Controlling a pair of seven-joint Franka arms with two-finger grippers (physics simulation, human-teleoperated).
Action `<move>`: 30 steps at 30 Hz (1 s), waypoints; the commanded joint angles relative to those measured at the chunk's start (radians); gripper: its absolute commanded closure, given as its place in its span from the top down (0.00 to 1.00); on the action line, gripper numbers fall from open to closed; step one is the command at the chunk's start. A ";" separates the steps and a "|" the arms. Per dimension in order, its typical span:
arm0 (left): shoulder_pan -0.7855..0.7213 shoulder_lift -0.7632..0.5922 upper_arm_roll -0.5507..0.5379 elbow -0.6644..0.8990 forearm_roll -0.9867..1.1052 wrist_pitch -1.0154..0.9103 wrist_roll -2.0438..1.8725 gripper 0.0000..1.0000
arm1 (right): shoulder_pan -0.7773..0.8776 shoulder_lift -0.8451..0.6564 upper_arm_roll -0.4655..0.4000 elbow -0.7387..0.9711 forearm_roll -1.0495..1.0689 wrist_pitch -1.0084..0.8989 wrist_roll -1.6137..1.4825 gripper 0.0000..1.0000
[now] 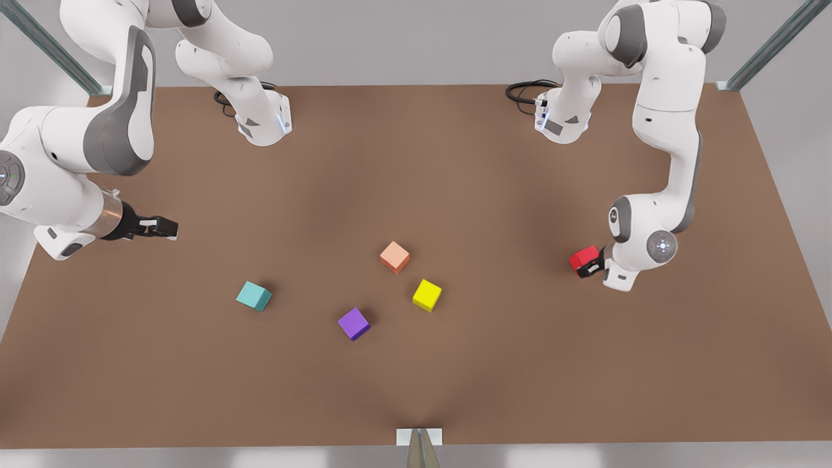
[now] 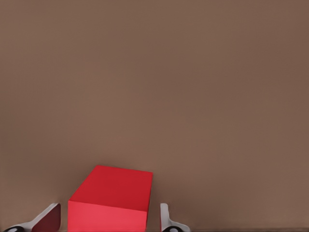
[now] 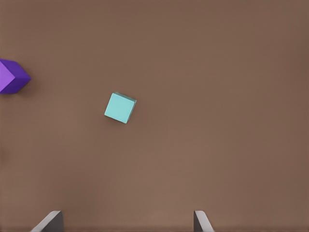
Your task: Pick up red wooden cube and pass to hand red wooden cube and place in blue wooden cube
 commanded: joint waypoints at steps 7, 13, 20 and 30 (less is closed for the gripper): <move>0.000 0.045 0.000 -0.003 -0.002 0.032 0.183 1.00 | -0.001 -0.001 -0.001 -0.003 0.005 -0.003 0.010 1.00; 0.000 0.056 0.000 0.002 -0.024 0.043 0.178 0.85 | -0.001 0.001 -0.001 -0.003 0.006 -0.001 0.010 1.00; -0.006 0.059 -0.065 0.132 -0.142 -0.075 0.111 0.65 | -0.001 0.001 -0.001 -0.003 0.006 0.002 0.010 1.00; -0.009 0.333 -0.643 0.797 -0.591 -0.415 0.132 0.65 | -0.040 0.419 0.007 0.017 1.227 -0.257 -0.746 1.00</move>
